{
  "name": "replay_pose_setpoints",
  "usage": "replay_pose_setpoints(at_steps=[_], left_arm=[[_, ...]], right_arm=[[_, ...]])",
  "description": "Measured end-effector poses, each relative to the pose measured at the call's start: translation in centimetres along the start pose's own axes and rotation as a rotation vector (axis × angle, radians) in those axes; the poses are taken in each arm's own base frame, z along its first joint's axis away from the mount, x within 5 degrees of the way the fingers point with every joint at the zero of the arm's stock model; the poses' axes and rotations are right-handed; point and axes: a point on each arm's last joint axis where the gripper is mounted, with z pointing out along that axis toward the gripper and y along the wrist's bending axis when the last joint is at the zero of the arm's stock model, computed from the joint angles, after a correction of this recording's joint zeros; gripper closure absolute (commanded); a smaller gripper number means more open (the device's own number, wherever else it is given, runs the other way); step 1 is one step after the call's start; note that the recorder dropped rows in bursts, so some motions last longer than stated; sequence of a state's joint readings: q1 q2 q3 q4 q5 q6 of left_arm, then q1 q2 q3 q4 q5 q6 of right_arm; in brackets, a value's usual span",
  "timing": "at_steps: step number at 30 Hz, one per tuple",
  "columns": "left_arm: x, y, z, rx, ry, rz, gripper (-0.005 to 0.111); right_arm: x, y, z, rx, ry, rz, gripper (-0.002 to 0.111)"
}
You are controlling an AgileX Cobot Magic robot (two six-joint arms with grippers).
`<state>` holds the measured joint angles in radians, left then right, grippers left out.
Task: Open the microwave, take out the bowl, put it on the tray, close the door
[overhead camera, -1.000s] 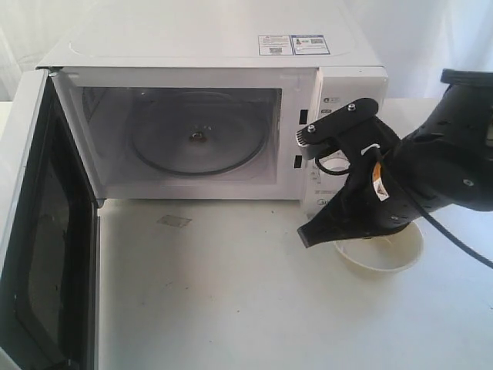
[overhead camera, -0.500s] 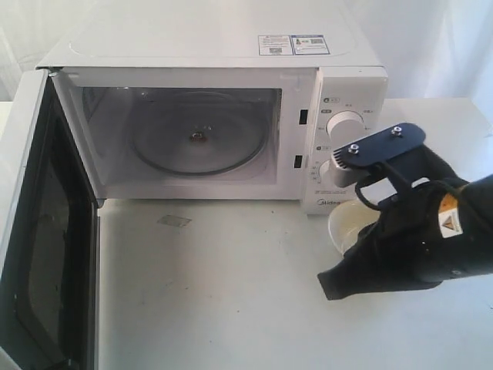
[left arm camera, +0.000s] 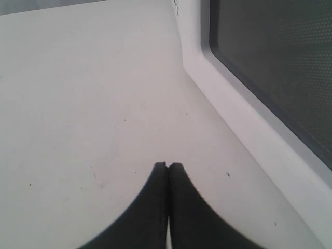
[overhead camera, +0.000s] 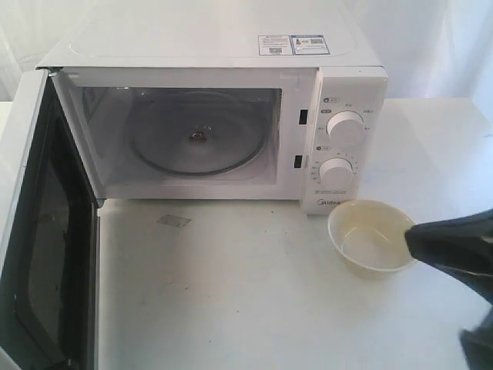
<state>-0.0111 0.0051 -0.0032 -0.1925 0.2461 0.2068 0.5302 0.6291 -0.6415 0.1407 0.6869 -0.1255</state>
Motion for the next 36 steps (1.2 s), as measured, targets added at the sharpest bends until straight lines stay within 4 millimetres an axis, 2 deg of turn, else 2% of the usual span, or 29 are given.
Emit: replay_pose_setpoints(at_steps=[7, 11, 14, 18, 21, 27, 30, 33, 36], left_arm=[[0.0, 0.0, 0.0, -0.002, -0.005, 0.002, 0.107], [-0.6, 0.2, 0.0, -0.024, -0.063, 0.002, 0.107], [-1.3, 0.5, -0.1, -0.049, -0.139, -0.02, 0.107], [-2.5, 0.9, -0.4, -0.075, -0.285, -0.17, 0.107], [-3.0, 0.9, -0.6, -0.07, -0.311, -0.224, 0.107], [-7.1, 0.8, -3.3, -0.03, -0.359, -0.227, 0.107], [-10.1, 0.7, -4.8, -0.004, -0.336, -0.216, 0.107], [-12.9, 0.6, -5.3, 0.037, -0.196, -0.213, 0.107], [-14.5, 0.5, -4.3, 0.081, 0.03, -0.224, 0.107]], right_arm=[[2.1, 0.5, -4.2, 0.002, -0.12, -0.138, 0.108], [3.0, 0.6, -5.7, 0.014, -0.219, -0.164, 0.108], [3.4, 0.6, -6.1, 0.017, -0.25, -0.162, 0.108], [3.9, 0.6, -5.6, 0.014, -0.235, -0.159, 0.108], [4.1, 0.6, -5.4, 0.013, -0.223, -0.158, 0.108], [4.0, 0.6, -5.3, 0.017, -0.247, -0.156, 0.108], [3.7, 0.5, -5.4, 0.023, -0.28, -0.155, 0.108], [3.4, 0.5, -5.5, 0.029, -0.31, -0.154, 0.108], [3.3, 0.5, -5.5, 0.034, -0.322, -0.157, 0.108]])
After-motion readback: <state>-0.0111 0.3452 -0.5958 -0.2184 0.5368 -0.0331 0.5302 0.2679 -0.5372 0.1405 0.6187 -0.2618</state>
